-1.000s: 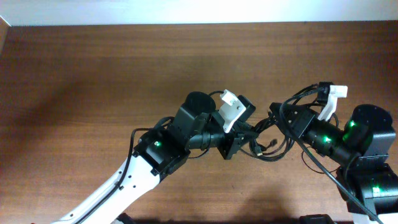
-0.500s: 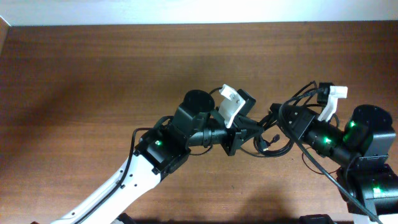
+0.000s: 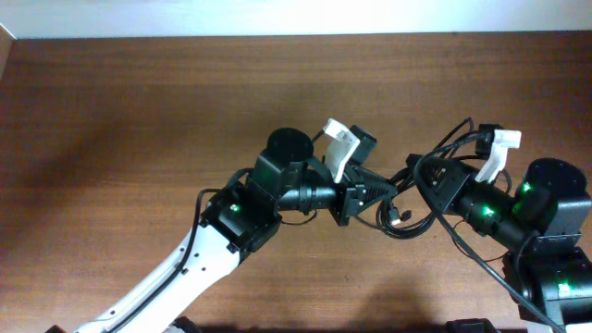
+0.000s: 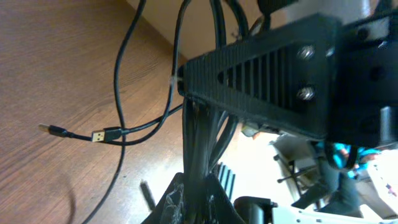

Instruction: Untangle cables

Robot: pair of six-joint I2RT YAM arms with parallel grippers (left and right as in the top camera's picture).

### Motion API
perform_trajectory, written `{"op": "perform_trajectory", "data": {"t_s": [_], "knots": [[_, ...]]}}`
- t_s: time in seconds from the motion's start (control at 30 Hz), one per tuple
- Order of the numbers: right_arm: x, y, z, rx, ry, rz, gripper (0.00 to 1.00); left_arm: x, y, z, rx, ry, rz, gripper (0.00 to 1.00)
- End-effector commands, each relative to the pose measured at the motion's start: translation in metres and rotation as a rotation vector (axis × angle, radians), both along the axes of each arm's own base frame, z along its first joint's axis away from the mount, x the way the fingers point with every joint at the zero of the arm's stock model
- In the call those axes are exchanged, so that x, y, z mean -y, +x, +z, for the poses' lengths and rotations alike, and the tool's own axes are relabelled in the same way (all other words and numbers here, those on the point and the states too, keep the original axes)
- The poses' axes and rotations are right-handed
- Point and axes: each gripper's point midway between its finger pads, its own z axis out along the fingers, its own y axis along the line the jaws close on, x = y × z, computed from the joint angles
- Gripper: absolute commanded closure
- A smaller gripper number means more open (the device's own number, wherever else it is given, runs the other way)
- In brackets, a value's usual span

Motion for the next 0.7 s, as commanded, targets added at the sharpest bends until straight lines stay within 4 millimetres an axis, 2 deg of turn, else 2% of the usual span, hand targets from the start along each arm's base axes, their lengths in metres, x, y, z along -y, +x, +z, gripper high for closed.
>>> {"op": "perform_trajectory", "data": {"t_s": [0.0, 0.2, 0.33, 0.67], "knots": [[-0.002, -0.004, -0.012, -0.027, -0.030, 0.024, 0.96, -0.006, 0.003, 0.037, -0.004, -0.106, -0.011, 1.00], [-0.002, -0.001, -0.023, -0.075, -0.033, 0.025, 0.96, -0.008, 0.008, 0.051, -0.021, -0.163, 0.001, 1.00], [-0.002, 0.000, -0.031, -0.110, -0.040, 0.029, 0.96, -0.008, 0.008, 0.052, -0.019, -0.165, 0.001, 1.00], [-0.003, 0.000, -0.031, -0.111, -0.038, 0.032, 0.96, -0.009, 0.008, 0.049, 0.023, -0.149, -0.005, 0.99]]}}
